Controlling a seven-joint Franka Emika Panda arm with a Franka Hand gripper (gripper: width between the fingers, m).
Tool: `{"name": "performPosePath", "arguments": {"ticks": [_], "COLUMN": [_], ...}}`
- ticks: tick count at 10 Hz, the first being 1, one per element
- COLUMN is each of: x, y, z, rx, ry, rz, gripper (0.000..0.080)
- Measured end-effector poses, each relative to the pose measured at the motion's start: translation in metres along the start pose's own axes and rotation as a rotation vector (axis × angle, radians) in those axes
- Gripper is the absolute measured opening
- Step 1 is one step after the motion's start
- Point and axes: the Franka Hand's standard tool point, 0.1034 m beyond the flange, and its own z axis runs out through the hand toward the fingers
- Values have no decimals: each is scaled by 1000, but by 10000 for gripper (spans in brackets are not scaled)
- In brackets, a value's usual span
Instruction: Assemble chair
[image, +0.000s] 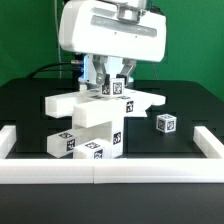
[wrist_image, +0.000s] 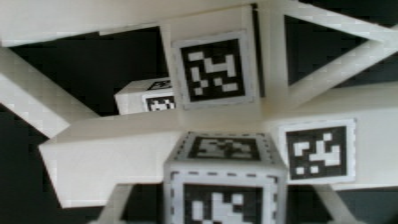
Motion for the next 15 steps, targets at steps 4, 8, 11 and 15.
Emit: {"name": "performPosePath", "arguments": {"ticks": [4, 8, 11, 15], "x": [2, 2, 2, 3], "y": [4, 6, 6, 7], "z": [1, 2, 2, 1], "rx": [-5, -7, -5, -9], "ry": [1, -1, -4, 5], "rz": [316, 645, 832, 739], "gripper": [284, 284, 284, 597]}}
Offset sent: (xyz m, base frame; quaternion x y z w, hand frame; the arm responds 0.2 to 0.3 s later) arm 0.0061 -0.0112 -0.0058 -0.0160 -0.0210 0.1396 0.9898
